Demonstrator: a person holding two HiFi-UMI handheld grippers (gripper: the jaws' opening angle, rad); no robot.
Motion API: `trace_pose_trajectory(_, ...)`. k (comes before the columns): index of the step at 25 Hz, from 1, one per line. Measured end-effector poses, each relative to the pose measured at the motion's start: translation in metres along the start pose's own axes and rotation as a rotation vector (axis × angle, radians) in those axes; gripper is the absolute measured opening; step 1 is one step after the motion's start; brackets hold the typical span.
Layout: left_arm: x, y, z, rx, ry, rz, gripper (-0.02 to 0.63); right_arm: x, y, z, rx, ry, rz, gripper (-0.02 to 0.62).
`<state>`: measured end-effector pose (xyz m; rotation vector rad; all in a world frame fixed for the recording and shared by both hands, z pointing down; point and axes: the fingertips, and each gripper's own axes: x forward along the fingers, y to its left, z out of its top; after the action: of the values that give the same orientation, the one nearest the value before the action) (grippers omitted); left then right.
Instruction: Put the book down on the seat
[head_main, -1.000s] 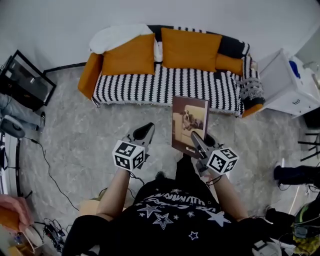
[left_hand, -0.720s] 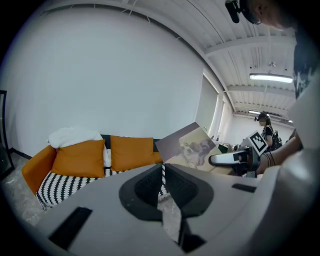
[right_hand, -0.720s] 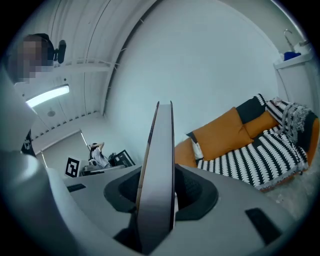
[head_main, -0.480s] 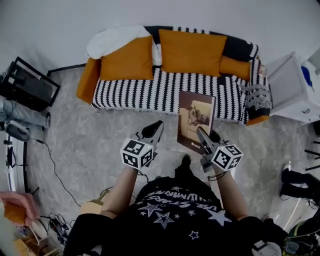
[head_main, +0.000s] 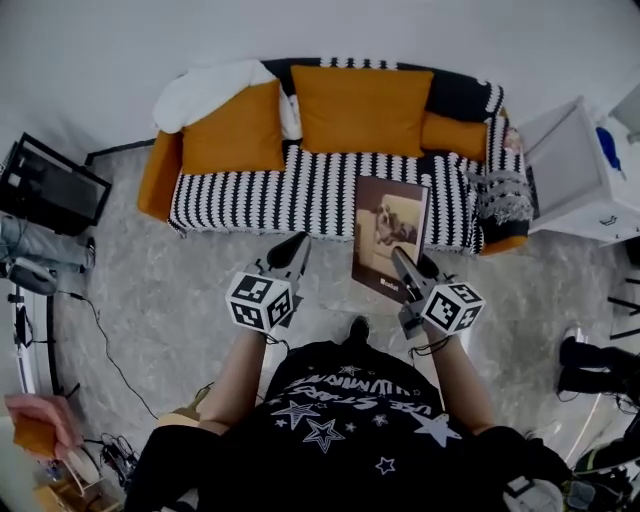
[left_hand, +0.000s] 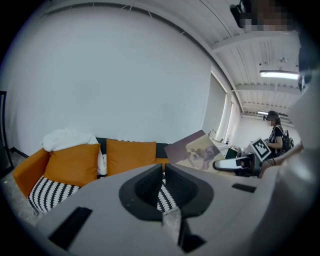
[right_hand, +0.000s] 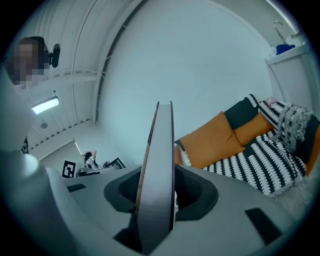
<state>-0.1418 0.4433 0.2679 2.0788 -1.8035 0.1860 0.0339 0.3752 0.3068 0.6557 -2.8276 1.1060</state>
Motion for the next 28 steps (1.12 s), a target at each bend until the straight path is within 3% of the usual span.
trace_pose_trajectory(7, 0.029, 0.0, 0.036, 0.08, -0.035, 0.007, 0.023, 0.004, -0.029, 0.037, -0.019, -0.031, -0.02, 0.155)
trace_pose_trajectory(13, 0.061, 0.025, 0.052, 0.069, -0.037, -0.007, 0.023, 0.026, -0.046, 0.053, 0.004, -0.043, -0.057, 0.155)
trace_pose_trajectory(18, 0.117, 0.047, 0.055, 0.043, 0.002, -0.081, 0.023, 0.045, -0.074, 0.071, 0.033, -0.061, -0.152, 0.155)
trace_pose_trajectory(24, 0.191, 0.072, 0.096, 0.056, 0.002, -0.179, 0.023, 0.078, -0.112, 0.127, 0.076, -0.15, -0.269, 0.155)
trace_pose_trajectory(28, 0.222, 0.09, 0.11, 0.09, 0.025, -0.248, 0.023, 0.103, -0.125, 0.144, 0.117, -0.199, -0.313, 0.155)
